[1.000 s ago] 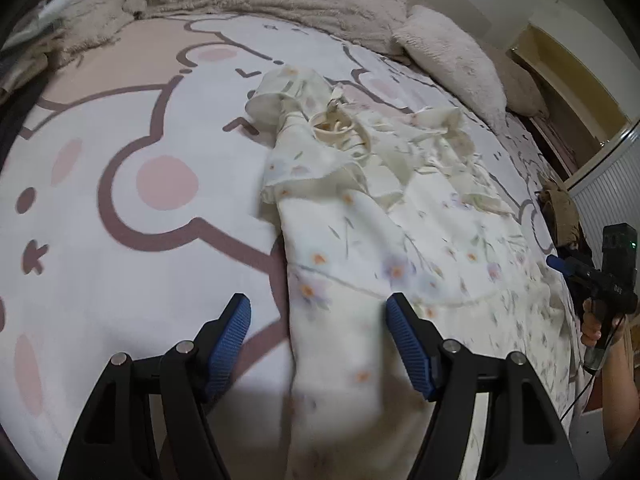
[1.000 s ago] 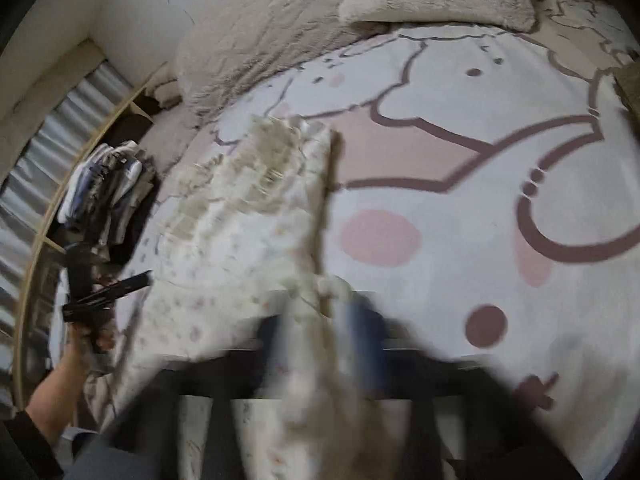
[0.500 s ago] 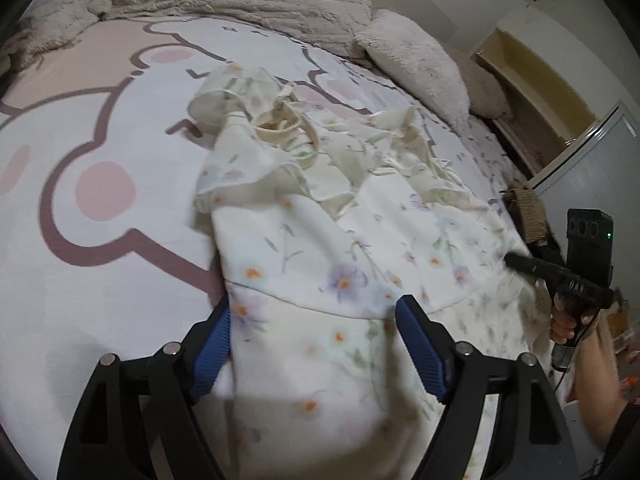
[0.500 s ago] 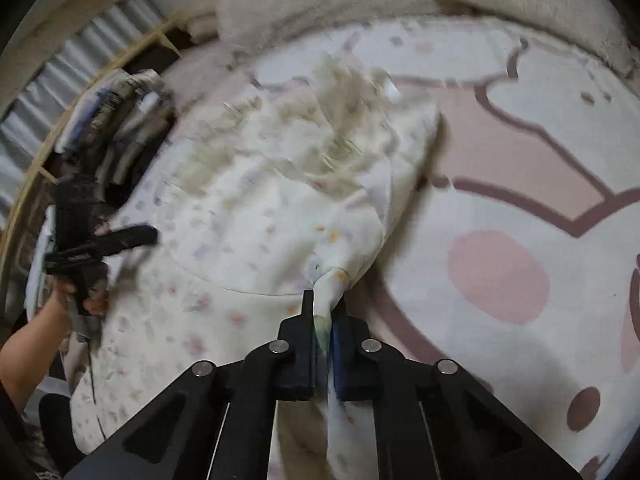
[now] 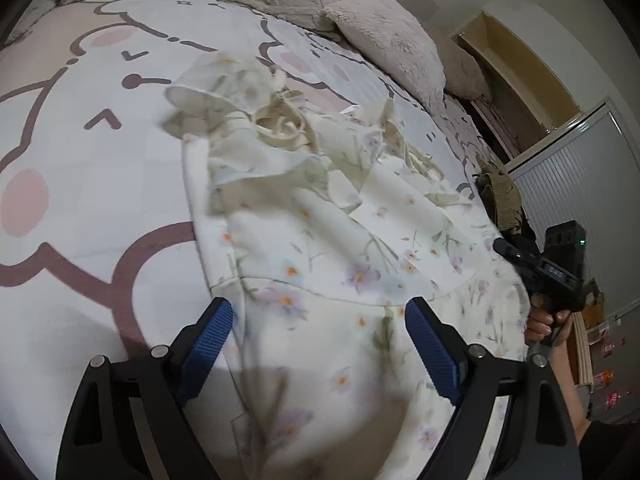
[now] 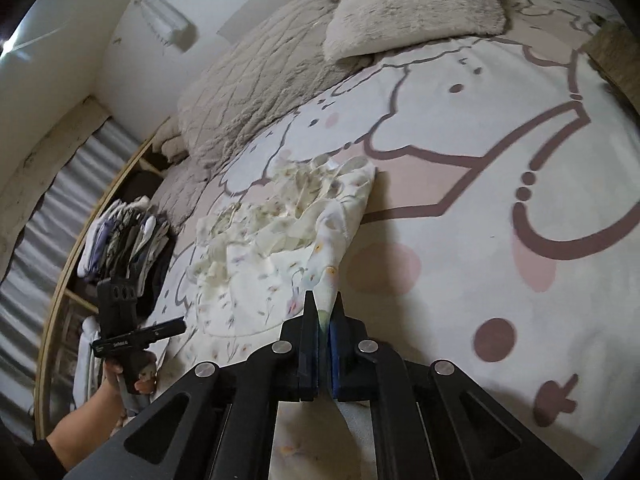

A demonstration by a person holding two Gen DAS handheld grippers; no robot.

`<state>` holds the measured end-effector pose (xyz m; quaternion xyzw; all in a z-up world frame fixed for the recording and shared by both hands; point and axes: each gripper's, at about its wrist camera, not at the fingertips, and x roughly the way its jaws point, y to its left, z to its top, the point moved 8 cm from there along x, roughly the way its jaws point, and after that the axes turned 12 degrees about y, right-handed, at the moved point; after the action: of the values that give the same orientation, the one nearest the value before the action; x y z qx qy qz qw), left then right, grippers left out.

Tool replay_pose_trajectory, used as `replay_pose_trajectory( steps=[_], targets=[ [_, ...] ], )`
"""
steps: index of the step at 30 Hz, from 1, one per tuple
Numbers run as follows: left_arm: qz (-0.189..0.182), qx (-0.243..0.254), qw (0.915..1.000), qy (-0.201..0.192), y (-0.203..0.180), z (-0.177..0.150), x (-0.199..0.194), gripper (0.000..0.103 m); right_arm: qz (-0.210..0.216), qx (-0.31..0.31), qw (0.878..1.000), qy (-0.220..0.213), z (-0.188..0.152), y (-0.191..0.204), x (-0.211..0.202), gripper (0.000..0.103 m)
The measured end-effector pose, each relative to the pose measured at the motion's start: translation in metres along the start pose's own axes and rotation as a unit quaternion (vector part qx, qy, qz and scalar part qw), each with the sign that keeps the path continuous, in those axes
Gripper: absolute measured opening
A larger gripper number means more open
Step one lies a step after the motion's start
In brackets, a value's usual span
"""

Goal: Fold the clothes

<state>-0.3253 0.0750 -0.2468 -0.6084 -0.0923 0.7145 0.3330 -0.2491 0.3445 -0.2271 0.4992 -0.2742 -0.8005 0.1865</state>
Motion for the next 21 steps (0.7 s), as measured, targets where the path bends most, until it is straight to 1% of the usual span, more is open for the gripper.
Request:
replay_pose_trajectory(
  steps=[4, 7, 8, 10, 11, 12, 13, 14, 15, 16, 17, 19, 20, 21],
  targets=[
    [0.012, 0.02, 0.9997, 0.009, -0.002, -0.009, -0.002, 0.087, -0.006, 0.034, 0.999, -0.005, 0.0, -0.024, -0.001, 0.002],
    [0.049, 0.042, 0.9978, 0.015, -0.008, -0.01, 0.006, 0.087, 0.001, 0.032, 0.999, 0.008, -0.009, -0.025, 0.007, 0.002],
    [0.07, 0.05, 0.9961, 0.018, -0.01, -0.008, 0.01, 0.085, 0.005, 0.029, 1.0, 0.011, -0.012, -0.024, 0.009, 0.002],
    [0.085, 0.055, 0.9947, 0.016, -0.009, -0.008, 0.013, 0.08, 0.02, 0.027, 0.999, -0.002, -0.013, -0.019, 0.003, 0.002],
    [0.087, 0.05, 0.9948, 0.015, -0.008, -0.006, 0.013, 0.074, 0.027, 0.029, 0.999, -0.014, -0.013, -0.017, -0.001, 0.003],
    [0.086, 0.045, 0.9952, 0.013, -0.007, -0.004, 0.013, 0.062, 0.025, 0.027, 0.999, -0.02, -0.012, -0.015, -0.005, 0.01],
    [0.084, 0.039, 0.9956, 0.01, -0.006, -0.002, 0.013, 0.051, 0.018, 0.024, 0.999, -0.022, -0.011, -0.014, -0.008, 0.022],
    [0.072, 0.029, 0.997, 0.007, -0.005, -0.001, 0.011, 0.024, 0.01, 0.021, 0.999, -0.025, -0.01, -0.011, -0.011, 0.066],
    [0.057, 0.019, 0.9982, 0.008, -0.005, -0.001, 0.01, 0.008, 0.002, 0.017, 0.999, -0.03, -0.009, -0.008, -0.015, 0.087],
    [0.042, 0.01, 0.9991, 0.006, -0.005, -0.002, 0.008, 0.008, 0.002, 0.01, 0.999, -0.032, -0.007, -0.007, -0.017, 0.087],
    [0.038, 0.009, 0.9993, -0.002, -0.006, -0.003, 0.005, 0.008, 0.0, 0.0, 1.0, -0.024, -0.005, -0.004, -0.016, 0.087],
    [0.028, 0.006, 0.9994, -0.018, -0.008, -0.007, -0.003, 0.008, -0.016, -0.023, 1.0, 0.008, -0.001, 0.0, -0.006, 0.086],
    [0.02, 0.001, 0.9995, -0.026, -0.008, -0.007, -0.008, 0.008, -0.024, -0.039, 0.999, 0.028, 0.0, 0.002, 0.001, 0.084],
    [0.012, -0.004, 0.9993, -0.035, -0.009, -0.008, -0.013, 0.008, -0.032, -0.054, 0.997, 0.046, -0.002, 0.004, 0.007, 0.076]
  ],
)
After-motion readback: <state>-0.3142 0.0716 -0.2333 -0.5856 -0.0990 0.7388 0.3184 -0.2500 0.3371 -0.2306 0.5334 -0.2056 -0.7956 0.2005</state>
